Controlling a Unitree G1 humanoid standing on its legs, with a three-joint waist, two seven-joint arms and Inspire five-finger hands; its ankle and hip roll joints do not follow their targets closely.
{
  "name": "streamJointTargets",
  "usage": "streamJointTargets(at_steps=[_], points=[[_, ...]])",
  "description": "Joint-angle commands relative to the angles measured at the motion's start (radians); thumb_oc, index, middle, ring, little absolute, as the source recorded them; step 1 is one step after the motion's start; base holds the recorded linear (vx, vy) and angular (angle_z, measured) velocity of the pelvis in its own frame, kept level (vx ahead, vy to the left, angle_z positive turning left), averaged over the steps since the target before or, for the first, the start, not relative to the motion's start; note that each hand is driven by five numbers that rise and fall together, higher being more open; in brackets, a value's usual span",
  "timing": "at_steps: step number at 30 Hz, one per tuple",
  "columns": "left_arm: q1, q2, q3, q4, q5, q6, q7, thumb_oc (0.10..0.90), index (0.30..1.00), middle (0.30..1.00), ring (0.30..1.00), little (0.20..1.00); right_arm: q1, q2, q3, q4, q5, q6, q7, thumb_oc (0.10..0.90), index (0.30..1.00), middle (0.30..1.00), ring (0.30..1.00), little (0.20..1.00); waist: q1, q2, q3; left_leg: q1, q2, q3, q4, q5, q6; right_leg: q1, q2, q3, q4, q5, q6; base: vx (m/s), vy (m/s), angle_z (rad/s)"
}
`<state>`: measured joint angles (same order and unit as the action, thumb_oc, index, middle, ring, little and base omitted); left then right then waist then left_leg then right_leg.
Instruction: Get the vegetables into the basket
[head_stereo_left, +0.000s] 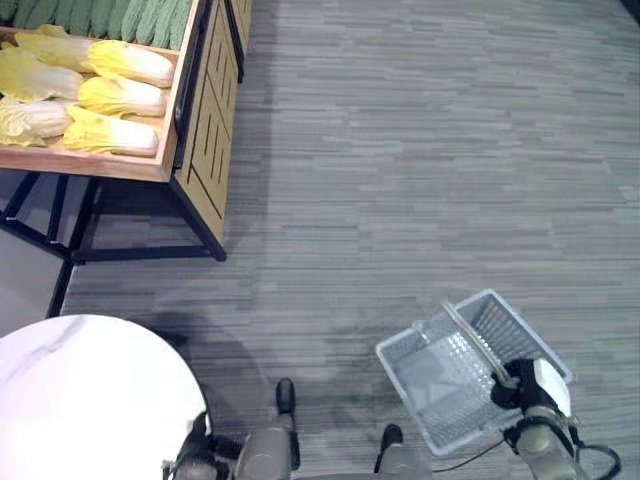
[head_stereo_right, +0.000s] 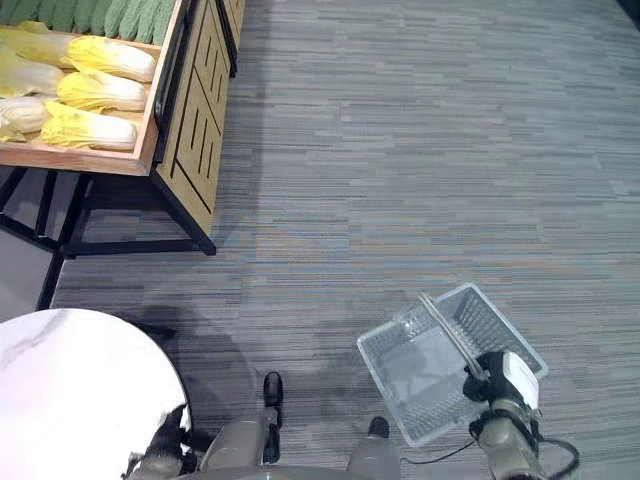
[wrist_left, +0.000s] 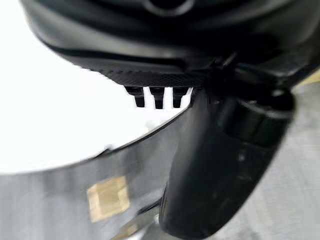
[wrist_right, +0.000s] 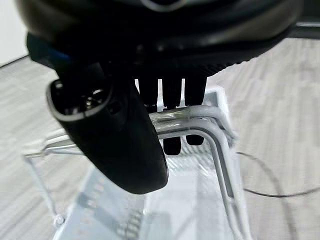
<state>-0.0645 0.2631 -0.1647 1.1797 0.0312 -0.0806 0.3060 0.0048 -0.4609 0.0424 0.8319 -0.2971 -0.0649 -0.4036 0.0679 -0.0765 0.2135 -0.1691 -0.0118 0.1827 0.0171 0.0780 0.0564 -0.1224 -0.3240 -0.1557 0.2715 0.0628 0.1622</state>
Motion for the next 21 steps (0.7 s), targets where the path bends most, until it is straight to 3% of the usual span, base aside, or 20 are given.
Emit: streamJointTargets(at_steps=[1,2,3,4,5,9,12,14,18,21], points=[[0.065,-0.016,0.023,0.038,0.007,0.012,0.023,0.9,1.0,1.0,1.0,1.0,-0.049,-0.108,-0.017,-0.113,0.02,-0.036,-0.081,0.4,0.3,0.3,0.3,0.3,-0.01,0.027,-0.006,-0.039,0.051,-0.021,0.079,-0.075,-0.034,-0.005,0.055,-0.014,0.165,0.1,0.024,0.2,0.207,-0.26],[0.064,-0.014,0.028,0.035,0.003,0.011,0.026,0.9,1.0,1.0,1.0,1.0,-0.046,-0.108,-0.018,-0.123,0.019,-0.037,-0.081,0.4,0.3,0.3,0.3,0.3,-0.022,0.035,0.009,-0.011,0.052,-0.022,0.068,-0.08,-0.033,-0.051,0.072,-0.018,0.168,0.076,0.013,0.39,0.183,-0.28],[0.059,-0.01,0.029,0.038,0.005,0.011,0.023,0.9,1.0,1.0,1.0,1.0,-0.043,-0.111,-0.025,-0.133,0.021,-0.038,-0.081,0.4,0.3,0.3,0.3,0.3,-0.048,0.044,0.03,0.047,0.043,-0.034,0.045,-0.095,-0.039,-0.121,0.092,-0.057,0.083,0.028,0.001,0.33,0.114,-0.18],[0.059,-0.01,0.029,0.038,0.005,0.011,0.023,0.9,1.0,1.0,1.0,1.0,-0.042,-0.111,-0.025,-0.134,0.021,-0.037,-0.081,0.4,0.3,0.3,0.3,0.3,-0.049,0.045,0.033,0.052,0.044,-0.035,0.044,-0.096,-0.04,-0.115,0.093,-0.059,0.082,0.026,0.001,0.45,-0.019,0.02],[0.049,-0.01,0.037,0.05,0.006,0.011,0.021,0.9,1.0,1.0,1.0,1.0,-0.05,-0.111,-0.026,-0.146,0.024,-0.038,-0.086,0.4,0.3,0.3,0.3,0.3,-0.063,0.033,0.044,0.09,0.037,-0.044,0.034,-0.119,-0.057,-0.157,0.088,-0.074,-0.071,0.039,0.013,0.21,-0.073,0.17],[0.042,-0.013,0.043,0.059,0.017,0.012,0.017,0.9,1.0,1.0,1.0,1.0,-0.039,-0.111,-0.032,-0.175,0.015,-0.033,-0.09,0.4,0.3,0.3,0.3,0.3,-0.091,0.026,0.05,0.142,0.041,-0.067,0.032,-0.152,-0.08,-0.188,0.085,-0.032,-0.229,0.11,0.048,0.27,-0.097,0.34],[0.046,-0.019,0.049,0.07,0.023,0.015,0.008,0.9,1.0,1.0,1.0,1.0,-0.022,-0.112,-0.041,-0.176,0.008,-0.03,-0.081,0.4,0.3,0.3,0.3,0.3,-0.106,0.019,0.039,0.188,0.04,-0.096,0.043,-0.188,-0.099,-0.186,0.092,0.007,-0.258,0.143,0.06,0.41,-0.194,0.37],[0.056,-0.028,0.048,0.082,0.034,0.017,0.009,0.9,1.0,1.0,1.0,1.0,-0.019,-0.112,-0.037,-0.166,0.01,-0.033,-0.079,0.4,0.3,0.3,0.3,0.3,-0.108,0.018,0.025,0.213,0.051,-0.104,0.055,-0.203,-0.11,-0.166,0.098,-0.015,-0.263,0.155,0.049,0.3,-0.193,0.4],[0.062,-0.033,0.053,0.103,0.031,0.024,0.009,0.9,1.0,1.0,1.0,1.0,-0.009,-0.132,-0.037,-0.183,0.017,-0.047,-0.073,0.4,0.3,0.3,0.3,0.3,-0.112,0.032,0.003,0.206,0.111,-0.122,0.127,-0.141,-0.161,-0.142,0.145,-0.041,-0.227,0.107,0.01,0.22,-0.256,0.11],[0.056,-0.041,0.037,0.088,0.027,0.022,0.006,0.9,1.0,1.0,1.0,1.0,-0.002,-0.165,-0.052,-0.213,0.031,-0.061,-0.084,0.4,0.3,0.3,0.3,0.3,-0.1,0.034,0.022,0.104,0.138,-0.155,0.363,-0.044,-0.192,-0.096,0.173,-0.065,-0.215,0.055,-0.039,0.19,-0.272,0.23]])
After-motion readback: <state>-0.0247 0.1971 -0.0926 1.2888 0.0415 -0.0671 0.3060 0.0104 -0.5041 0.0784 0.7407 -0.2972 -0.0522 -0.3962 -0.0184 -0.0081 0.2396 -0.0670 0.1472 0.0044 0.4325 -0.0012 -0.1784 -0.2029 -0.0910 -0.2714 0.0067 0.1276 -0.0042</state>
